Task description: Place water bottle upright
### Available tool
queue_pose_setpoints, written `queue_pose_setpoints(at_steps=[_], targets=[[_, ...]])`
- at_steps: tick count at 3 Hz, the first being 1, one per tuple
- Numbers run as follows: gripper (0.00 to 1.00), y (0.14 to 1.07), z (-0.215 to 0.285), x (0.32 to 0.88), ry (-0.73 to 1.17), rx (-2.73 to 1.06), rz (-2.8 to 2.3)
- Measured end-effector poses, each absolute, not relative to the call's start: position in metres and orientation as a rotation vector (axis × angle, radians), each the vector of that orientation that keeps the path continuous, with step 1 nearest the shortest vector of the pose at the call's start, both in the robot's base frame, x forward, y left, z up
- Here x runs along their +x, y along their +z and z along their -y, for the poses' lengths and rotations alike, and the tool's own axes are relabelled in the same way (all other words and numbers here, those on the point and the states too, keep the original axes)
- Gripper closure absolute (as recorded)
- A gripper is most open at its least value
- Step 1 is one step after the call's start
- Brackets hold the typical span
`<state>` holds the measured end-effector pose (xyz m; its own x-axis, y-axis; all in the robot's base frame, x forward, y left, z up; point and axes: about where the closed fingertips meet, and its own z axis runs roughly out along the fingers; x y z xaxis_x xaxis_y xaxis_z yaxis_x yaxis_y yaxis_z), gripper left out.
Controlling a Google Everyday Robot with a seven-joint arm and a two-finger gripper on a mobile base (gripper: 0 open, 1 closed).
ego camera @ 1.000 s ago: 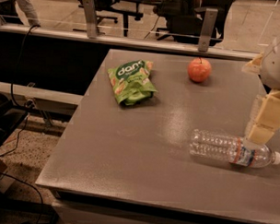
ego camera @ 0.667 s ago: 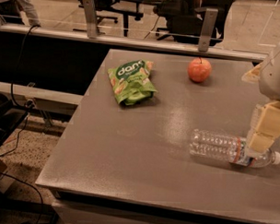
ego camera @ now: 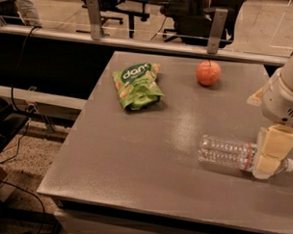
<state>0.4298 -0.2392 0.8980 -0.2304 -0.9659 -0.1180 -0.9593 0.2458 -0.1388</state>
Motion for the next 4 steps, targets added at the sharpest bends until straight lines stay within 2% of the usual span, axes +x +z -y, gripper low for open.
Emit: queue_pose_setpoints(at_steps=[3, 4], targets=[[0.0, 0.853, 0.252, 0.418, -0.014, -1.926, -2.36], [0.16, 0.85, 0.254, 0.417, -0.031, -1.957, -2.342]])
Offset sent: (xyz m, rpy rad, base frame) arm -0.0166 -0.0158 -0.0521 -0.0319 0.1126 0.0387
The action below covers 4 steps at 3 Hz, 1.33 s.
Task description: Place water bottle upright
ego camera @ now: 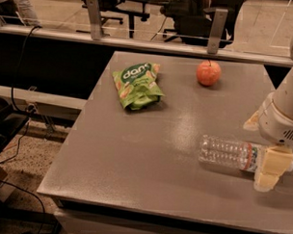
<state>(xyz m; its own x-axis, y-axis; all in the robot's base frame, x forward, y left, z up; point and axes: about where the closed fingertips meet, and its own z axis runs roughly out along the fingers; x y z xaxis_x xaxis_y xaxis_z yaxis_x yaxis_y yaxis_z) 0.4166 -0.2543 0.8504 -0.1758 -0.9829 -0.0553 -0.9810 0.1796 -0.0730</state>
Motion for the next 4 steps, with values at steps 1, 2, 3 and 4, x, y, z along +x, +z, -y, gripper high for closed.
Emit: queue_pose_setpoints(at_steps=[1, 2, 3, 4], targets=[[0.39, 0.851, 0.256, 0.412, -0.041, -1.982, -2.323], [0.7, 0.86, 0.259, 0.407, -0.061, -2.026, -2.286], [0.94, 0.875, 0.259, 0.418, -0.104, -2.107, -2.194], [1.0, 0.886, 0.255, 0.446, -0.177, -2.201, -2.041]])
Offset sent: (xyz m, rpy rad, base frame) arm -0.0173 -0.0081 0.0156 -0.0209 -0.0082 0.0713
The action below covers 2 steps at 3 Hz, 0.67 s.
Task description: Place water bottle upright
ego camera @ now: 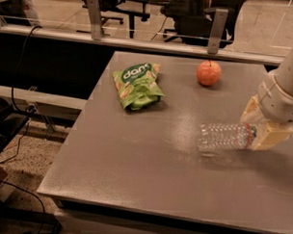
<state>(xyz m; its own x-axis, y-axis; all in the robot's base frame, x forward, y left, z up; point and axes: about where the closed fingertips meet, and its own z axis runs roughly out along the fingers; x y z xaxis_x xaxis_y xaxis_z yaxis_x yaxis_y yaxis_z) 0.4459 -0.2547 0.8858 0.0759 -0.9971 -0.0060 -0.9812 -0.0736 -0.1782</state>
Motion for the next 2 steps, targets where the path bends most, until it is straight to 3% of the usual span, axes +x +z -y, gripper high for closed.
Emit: queue_pose_setpoints(at_steps=[2], targets=[[1.0, 0.925, 0.239, 0.522, -0.415, -2.378, -1.468]])
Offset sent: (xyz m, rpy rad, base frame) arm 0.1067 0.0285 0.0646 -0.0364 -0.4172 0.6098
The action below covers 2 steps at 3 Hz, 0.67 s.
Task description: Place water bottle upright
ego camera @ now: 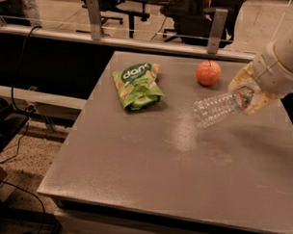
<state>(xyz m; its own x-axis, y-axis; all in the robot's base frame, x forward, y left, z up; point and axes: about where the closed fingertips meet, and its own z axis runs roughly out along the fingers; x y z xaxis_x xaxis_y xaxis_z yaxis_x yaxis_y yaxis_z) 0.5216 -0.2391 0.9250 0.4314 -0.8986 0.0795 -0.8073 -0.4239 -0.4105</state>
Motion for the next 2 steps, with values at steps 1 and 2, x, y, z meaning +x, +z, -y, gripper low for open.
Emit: queue_pose_setpoints(at_steps=[1, 2], targets=[[1.0, 0.938, 0.233, 0.541, -0.581, -2.414, -1.217], [1.0, 0.943, 0.226, 0.559, -0.768, -2.436, -0.966]])
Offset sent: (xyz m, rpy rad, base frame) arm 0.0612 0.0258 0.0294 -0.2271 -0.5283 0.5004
